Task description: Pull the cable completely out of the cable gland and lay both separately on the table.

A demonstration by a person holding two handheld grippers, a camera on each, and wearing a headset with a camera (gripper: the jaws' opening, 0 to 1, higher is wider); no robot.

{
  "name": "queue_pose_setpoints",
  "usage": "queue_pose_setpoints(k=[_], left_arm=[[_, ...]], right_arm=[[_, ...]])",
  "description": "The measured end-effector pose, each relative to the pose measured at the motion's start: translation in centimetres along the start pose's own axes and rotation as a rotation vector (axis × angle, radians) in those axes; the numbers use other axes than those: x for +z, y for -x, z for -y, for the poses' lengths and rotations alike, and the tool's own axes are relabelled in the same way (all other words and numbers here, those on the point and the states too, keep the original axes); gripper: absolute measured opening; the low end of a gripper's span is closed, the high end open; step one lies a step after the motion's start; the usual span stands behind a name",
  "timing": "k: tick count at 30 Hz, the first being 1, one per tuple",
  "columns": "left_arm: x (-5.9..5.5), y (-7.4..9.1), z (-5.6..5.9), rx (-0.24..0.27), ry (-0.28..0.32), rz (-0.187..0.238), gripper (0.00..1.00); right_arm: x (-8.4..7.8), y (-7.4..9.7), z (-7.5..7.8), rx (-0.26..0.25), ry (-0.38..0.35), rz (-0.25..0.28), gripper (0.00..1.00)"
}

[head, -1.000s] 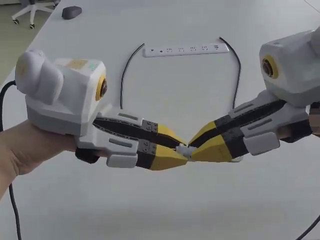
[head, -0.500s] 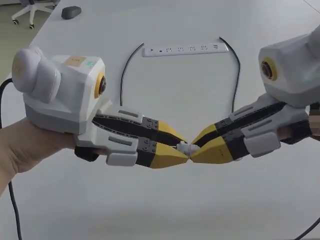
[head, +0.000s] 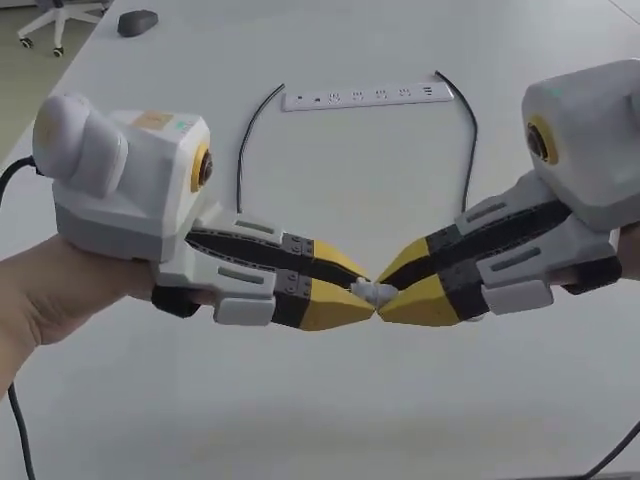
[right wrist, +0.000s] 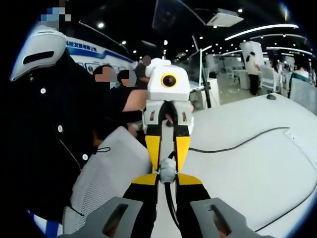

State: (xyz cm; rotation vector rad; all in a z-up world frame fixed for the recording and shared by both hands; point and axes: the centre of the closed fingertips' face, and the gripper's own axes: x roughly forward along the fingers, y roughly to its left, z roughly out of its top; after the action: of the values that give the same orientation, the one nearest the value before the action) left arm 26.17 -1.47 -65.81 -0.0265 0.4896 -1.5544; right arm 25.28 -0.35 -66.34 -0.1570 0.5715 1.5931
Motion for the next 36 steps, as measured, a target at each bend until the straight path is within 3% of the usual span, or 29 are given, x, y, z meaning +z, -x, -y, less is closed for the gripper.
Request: queue_pose_setpoints(k=[15, 24, 33, 36], left_arm=[[-0.3, -0.1, -0.7, 0.018, 0.099, 0.016, 0.14], [-0.6, -0.2, -0.8, 0.026, 0.131, 0.012, 0.14], [-0.5, -0.2, -0.7, 0.034, 0.102, 0.013, 0.14], [-0.4, 0.0, -0.7, 0.041, 0.092, 0.016, 0.14]], right_arm=[[-0.1, -0.4, -0.2, -0.107, 0.245, -0.062, 0.07], [-0.3, -0.5, 0.1, -0.131, 0.340, -0.088, 0.07], [-0.4, -0.2, 0.6, -0.128, 0.274, -0.067, 0.08], [-0.8, 0.2, 0.8, -0.143, 0.258, -0.082, 0.10]])
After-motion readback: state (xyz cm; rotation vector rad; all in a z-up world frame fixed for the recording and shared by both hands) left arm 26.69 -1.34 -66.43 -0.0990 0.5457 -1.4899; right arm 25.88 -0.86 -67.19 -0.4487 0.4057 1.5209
